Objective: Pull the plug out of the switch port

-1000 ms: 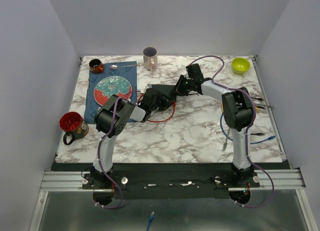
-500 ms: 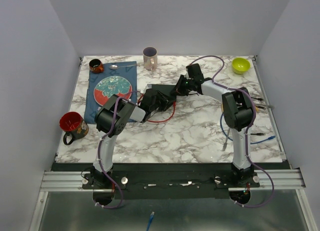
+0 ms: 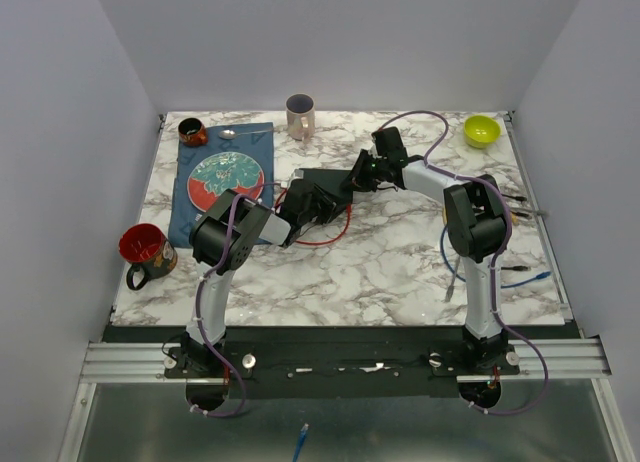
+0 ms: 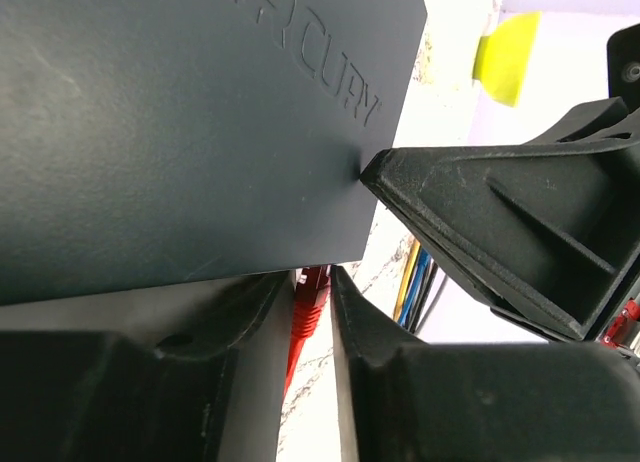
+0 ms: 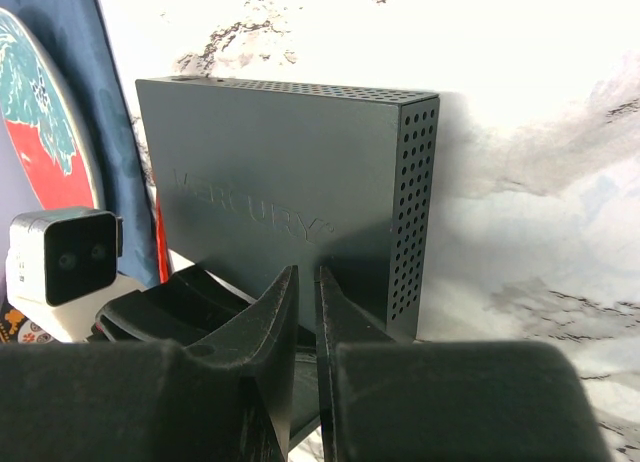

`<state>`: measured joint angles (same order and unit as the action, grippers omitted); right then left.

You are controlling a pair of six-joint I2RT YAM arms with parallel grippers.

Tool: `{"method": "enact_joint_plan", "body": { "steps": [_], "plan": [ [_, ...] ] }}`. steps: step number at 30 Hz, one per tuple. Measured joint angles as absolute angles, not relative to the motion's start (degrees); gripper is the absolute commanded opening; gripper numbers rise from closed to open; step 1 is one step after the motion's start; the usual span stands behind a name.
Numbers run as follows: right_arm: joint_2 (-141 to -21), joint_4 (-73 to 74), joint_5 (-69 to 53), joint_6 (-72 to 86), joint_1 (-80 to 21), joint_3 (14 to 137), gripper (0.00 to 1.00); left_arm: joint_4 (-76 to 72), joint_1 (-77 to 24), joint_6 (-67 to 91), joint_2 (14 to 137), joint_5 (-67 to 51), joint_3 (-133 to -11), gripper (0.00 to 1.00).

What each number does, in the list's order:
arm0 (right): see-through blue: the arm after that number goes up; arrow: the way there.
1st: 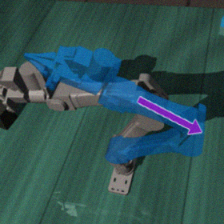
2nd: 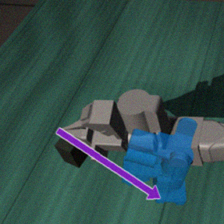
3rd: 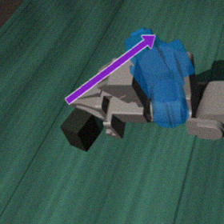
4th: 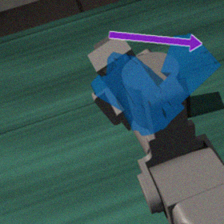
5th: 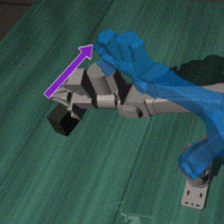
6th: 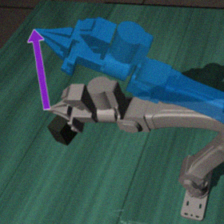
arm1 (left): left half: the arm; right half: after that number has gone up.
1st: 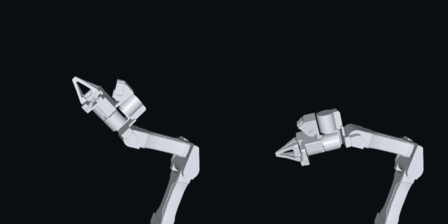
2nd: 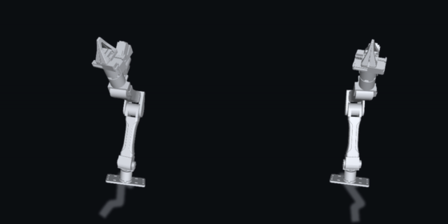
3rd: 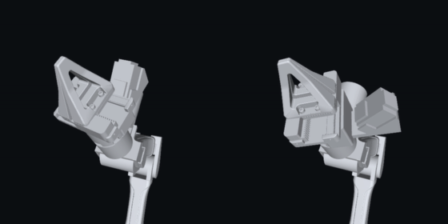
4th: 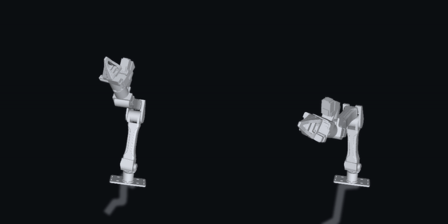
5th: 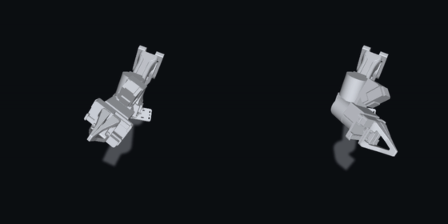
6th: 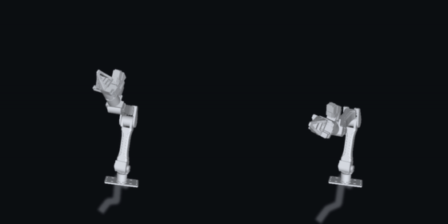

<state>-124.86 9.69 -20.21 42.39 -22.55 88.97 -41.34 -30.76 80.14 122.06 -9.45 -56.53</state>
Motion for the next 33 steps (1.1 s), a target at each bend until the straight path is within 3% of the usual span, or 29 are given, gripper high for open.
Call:
{"method": "enact_joint_plan", "body": {
  "steps": [3, 11, 33],
  "plan": [
    [-124.8, 9.7, -20.1, 42.4, -22.5, 89.0, 0.20, -41.3, -30.8, 80.1, 122.1, -9.5, -56.5, 0.26],
    [-124.4, 9.1, -19.6, 42.4, -22.5, 88.0, 0.20, -42.1, -30.7, 80.0, 122.1, -9.8, -56.6, 0.00],
    [-116.6, 11.6, -13.1, 38.5, -23.3, 78.6, 0.20, -44.1, -29.7, 81.5, 123.0, -11.9, -56.4, 0.00]
  ]
}}
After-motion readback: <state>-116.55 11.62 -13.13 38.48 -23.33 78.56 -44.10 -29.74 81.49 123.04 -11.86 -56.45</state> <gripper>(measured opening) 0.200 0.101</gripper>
